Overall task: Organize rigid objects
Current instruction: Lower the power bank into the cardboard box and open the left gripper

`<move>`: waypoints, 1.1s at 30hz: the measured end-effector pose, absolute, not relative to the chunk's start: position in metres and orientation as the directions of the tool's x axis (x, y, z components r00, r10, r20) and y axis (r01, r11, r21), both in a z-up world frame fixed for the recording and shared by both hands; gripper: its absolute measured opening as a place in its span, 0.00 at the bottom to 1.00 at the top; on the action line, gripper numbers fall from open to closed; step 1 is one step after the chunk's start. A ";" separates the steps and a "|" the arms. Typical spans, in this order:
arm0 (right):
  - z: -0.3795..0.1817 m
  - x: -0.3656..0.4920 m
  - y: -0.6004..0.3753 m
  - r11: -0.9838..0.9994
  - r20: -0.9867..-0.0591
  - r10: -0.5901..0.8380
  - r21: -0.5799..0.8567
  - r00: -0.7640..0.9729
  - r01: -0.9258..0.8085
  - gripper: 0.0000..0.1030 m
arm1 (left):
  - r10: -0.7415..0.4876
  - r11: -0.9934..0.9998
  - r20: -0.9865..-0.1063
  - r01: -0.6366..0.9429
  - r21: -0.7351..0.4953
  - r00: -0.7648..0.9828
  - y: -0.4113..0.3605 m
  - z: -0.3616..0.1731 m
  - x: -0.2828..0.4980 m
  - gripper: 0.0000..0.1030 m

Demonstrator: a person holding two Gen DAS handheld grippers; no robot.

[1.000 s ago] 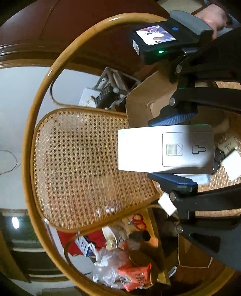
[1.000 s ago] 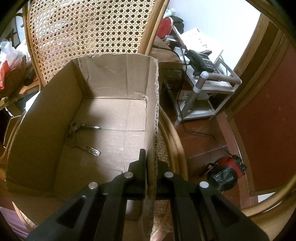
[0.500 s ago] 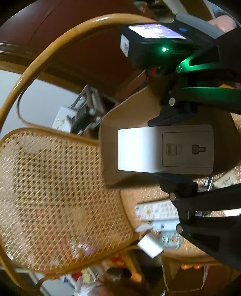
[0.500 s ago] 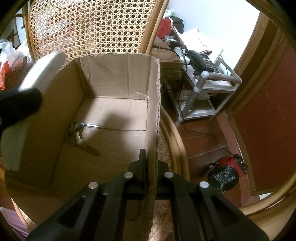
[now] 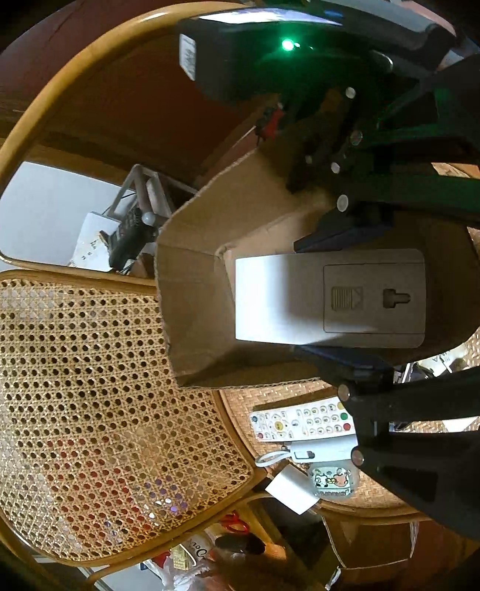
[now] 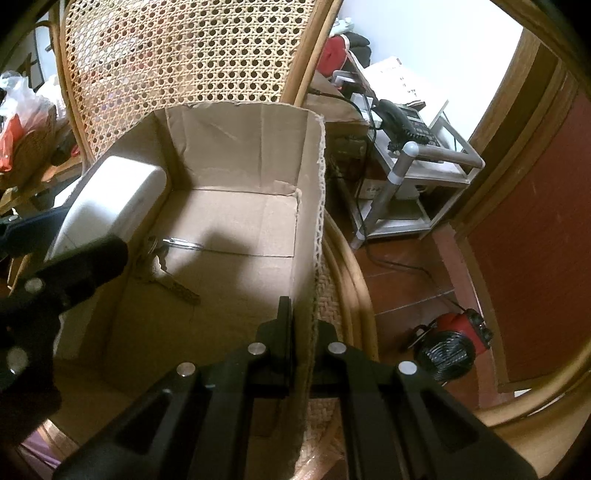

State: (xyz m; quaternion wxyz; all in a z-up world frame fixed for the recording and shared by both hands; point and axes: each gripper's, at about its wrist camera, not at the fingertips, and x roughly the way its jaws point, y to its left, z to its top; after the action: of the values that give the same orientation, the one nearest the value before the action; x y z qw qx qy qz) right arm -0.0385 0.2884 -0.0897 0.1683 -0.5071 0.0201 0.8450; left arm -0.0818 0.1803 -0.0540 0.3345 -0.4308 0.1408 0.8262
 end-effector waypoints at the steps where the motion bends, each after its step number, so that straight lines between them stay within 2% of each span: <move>1: -0.090 -0.039 0.288 -0.943 -0.863 0.266 -0.140 -0.429 -0.303 0.06 | 0.429 -0.734 -0.805 -0.677 -0.047 -0.409 0.180 -0.056 -0.082 0.45; 7: -0.090 -0.039 0.287 -0.942 -0.864 0.265 -0.139 -0.428 -0.304 0.06 | 0.438 -0.728 -0.791 -0.684 -0.034 -0.428 0.175 -0.050 -0.083 0.45; 8: -0.090 -0.038 0.287 -0.943 -0.865 0.264 -0.137 -0.428 -0.304 0.06 | 0.449 -0.722 -0.782 -0.691 -0.033 -0.431 0.174 -0.047 -0.081 0.50; 9: -0.090 -0.039 0.286 -0.943 -0.865 0.263 -0.137 -0.428 -0.303 0.06 | 0.464 -0.712 -0.768 -0.701 -0.028 -0.441 0.172 -0.042 -0.079 0.63; 10: -0.090 -0.038 0.287 -0.943 -0.864 0.264 -0.138 -0.428 -0.303 0.06 | 0.470 -0.710 -0.755 -0.704 -0.017 -0.457 0.171 -0.038 -0.077 0.70; 14: -0.091 -0.036 0.285 -0.944 -0.867 0.254 -0.125 -0.429 -0.306 0.06 | 0.438 -0.720 -0.722 -0.690 0.076 -0.536 0.166 -0.028 -0.071 0.83; 24: -0.092 -0.036 0.285 -0.944 -0.868 0.252 -0.122 -0.427 -0.308 0.06 | 0.386 -0.794 -0.735 -0.607 0.042 -0.557 0.127 -0.025 -0.089 0.90; 33: -0.092 -0.036 0.286 -0.943 -0.869 0.251 -0.120 -0.427 -0.309 0.06 | 0.343 -0.838 -0.736 -0.544 0.042 -0.584 0.083 -0.024 -0.093 0.92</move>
State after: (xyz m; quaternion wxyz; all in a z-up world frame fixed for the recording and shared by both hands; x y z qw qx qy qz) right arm -0.0360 0.2860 -0.0925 0.1657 -0.5091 0.0287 0.8441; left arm -0.0932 0.0833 -0.0242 0.2521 -0.3799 0.1325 0.8801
